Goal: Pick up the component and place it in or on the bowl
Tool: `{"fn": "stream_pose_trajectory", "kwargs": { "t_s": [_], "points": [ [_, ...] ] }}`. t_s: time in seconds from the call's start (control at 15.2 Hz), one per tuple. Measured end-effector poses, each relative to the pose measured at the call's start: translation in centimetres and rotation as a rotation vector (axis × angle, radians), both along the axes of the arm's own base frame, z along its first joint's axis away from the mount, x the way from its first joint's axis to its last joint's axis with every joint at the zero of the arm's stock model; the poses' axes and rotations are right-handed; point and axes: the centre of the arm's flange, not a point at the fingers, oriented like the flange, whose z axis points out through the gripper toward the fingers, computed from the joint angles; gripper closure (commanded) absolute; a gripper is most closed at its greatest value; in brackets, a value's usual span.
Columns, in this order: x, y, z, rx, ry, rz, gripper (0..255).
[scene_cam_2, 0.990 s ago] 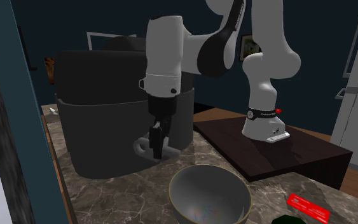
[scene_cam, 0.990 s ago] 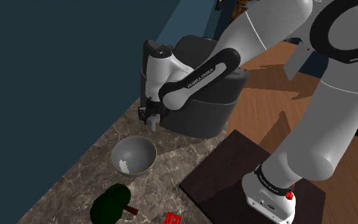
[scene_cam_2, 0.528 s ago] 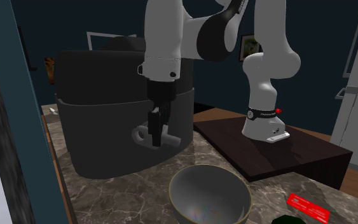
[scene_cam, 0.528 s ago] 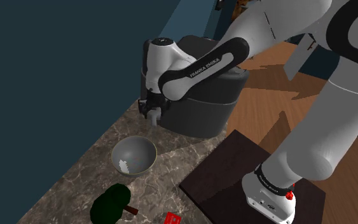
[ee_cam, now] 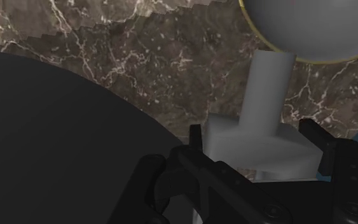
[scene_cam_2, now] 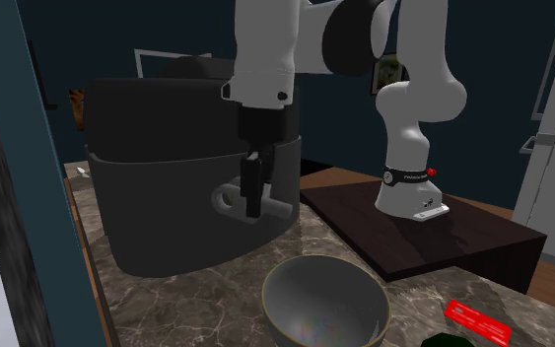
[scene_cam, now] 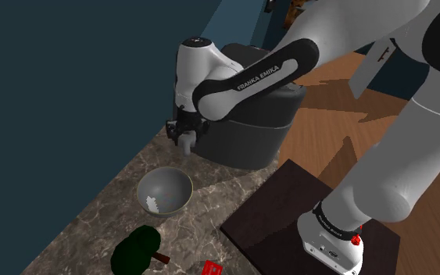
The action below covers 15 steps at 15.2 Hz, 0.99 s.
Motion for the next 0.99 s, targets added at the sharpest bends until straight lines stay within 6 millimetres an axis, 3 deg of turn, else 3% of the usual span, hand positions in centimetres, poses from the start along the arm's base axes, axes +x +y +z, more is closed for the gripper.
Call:
{"fn": "stream_pose_trajectory", "kwargs": {
  "t_s": [0.66, 0.99],
  "points": [
    [-5.5, 11.5, 0.2, 0.0, 0.0, 0.001, 255],
    [-6.4, 12.9, -2.1, -0.001, 0.0, 0.0, 255]
  ]
}}
